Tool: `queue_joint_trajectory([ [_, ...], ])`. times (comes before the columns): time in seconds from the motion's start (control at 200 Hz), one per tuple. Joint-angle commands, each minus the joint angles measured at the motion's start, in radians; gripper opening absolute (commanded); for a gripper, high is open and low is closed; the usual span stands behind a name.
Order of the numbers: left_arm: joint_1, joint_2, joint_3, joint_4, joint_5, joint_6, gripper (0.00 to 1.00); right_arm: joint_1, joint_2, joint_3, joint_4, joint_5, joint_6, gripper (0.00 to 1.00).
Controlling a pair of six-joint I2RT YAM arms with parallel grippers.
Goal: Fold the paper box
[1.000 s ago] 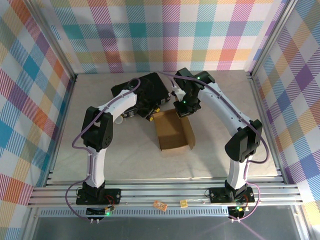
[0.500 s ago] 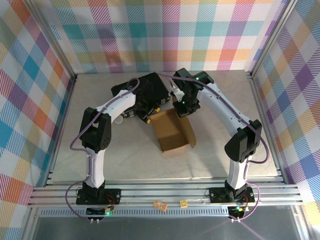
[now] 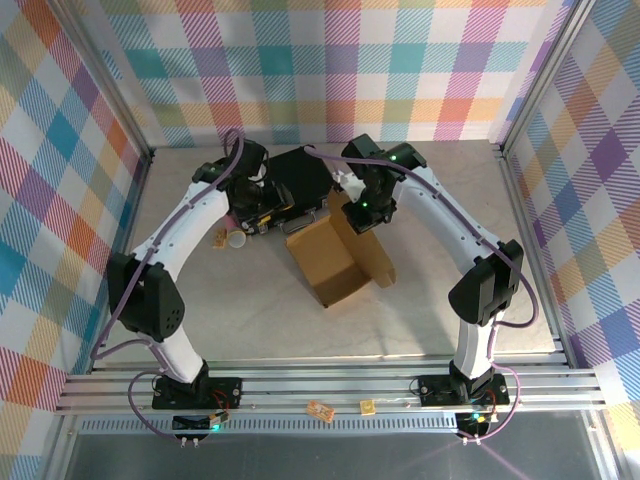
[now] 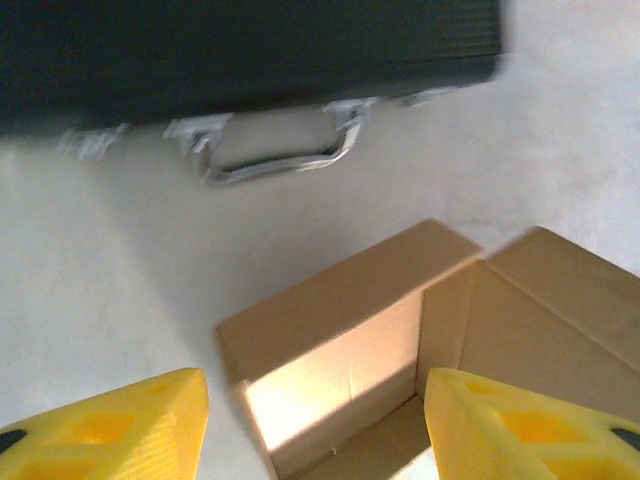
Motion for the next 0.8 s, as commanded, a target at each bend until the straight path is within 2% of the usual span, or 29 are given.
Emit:
queue_joint_trajectory([
  [0.0, -0.013, -0.105, -0.134, 0.257, 0.053, 0.391, 0.66, 0.016, -0.002, 0.026, 0.099, -0.088, -0.110, 0.00],
  [0.04, -0.011, -0.140, -0.194, 0.348, 0.057, 0.463, 0.69, 0.015, 0.005, 0.031, 0.097, -0.116, -0.125, 0.00],
  [0.13, 0.011, -0.177, -0.266, 0.486, 0.174, 0.621, 0.71, 0.015, 0.025, 0.035, 0.088, -0.174, -0.158, 0.00],
  [0.305, 0.055, -0.153, -0.213, 0.431, 0.379, 0.908, 0.72, 0.015, 0.027, 0.013, 0.080, -0.219, -0.194, 0.00],
  [0.415, 0.061, -0.169, -0.247, 0.476, 0.471, 1.079, 0.76, 0.017, -0.003, -0.027, 0.100, -0.234, -0.215, 0.00],
  [0.54, 0.062, -0.125, -0.185, 0.399, 0.488, 1.150, 0.77, 0.017, -0.026, -0.044, 0.104, -0.234, -0.235, 0.00],
  [0.7, 0.061, -0.122, -0.219, 0.448, 0.434, 1.181, 0.78, 0.017, -0.045, -0.077, 0.102, -0.249, -0.238, 0.00],
  [0.795, 0.061, -0.115, -0.224, 0.460, 0.445, 1.181, 0.78, 0.016, -0.058, -0.099, 0.109, -0.246, -0.240, 0.00],
])
